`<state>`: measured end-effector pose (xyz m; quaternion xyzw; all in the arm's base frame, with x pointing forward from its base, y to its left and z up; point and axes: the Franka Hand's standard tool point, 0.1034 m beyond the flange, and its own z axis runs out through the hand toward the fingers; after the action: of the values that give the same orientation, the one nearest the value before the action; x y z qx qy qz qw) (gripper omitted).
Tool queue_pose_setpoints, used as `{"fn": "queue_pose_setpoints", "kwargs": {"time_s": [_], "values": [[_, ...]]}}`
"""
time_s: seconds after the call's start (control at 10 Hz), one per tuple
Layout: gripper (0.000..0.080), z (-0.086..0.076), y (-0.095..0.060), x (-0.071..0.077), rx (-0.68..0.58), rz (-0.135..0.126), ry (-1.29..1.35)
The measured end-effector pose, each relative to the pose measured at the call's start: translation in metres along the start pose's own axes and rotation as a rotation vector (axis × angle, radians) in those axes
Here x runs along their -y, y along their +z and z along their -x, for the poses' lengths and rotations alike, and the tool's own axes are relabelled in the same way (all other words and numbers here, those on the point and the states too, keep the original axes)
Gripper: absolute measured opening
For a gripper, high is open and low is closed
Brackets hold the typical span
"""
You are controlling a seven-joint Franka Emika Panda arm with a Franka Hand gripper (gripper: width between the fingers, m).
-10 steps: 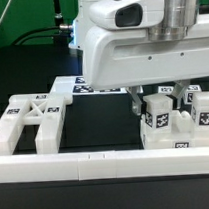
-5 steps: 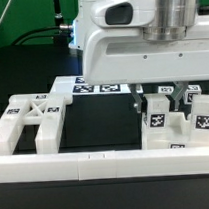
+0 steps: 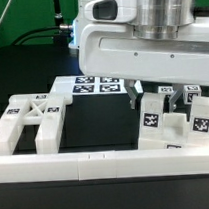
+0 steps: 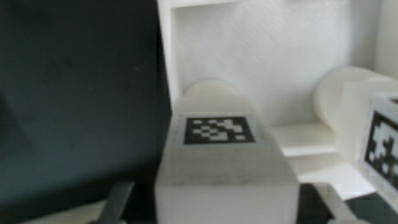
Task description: Assemble chair
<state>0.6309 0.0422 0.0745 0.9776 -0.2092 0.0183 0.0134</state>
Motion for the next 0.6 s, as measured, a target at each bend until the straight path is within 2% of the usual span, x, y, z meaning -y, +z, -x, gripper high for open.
{"fn": "queue_pose_setpoints", "kwargs": {"time_s": [0.1, 0.2, 0.3, 0.4, 0.6], "values": [[0.034, 0.0, 0.001, 0.0, 0.001, -0.002, 0.018], [0.0505, 0.0, 0.001, 0.0, 0.001, -0.002, 0.015], [0.0505, 0.0, 0.001, 0.0, 0.001, -0.002, 0.015], [0.0623, -0.001, -0.004, 0.001, -0.005, -0.007, -0.004], [0.0641, 0.007, -0.015, 0.001, -0.029, -0.027, -0.084]]}}
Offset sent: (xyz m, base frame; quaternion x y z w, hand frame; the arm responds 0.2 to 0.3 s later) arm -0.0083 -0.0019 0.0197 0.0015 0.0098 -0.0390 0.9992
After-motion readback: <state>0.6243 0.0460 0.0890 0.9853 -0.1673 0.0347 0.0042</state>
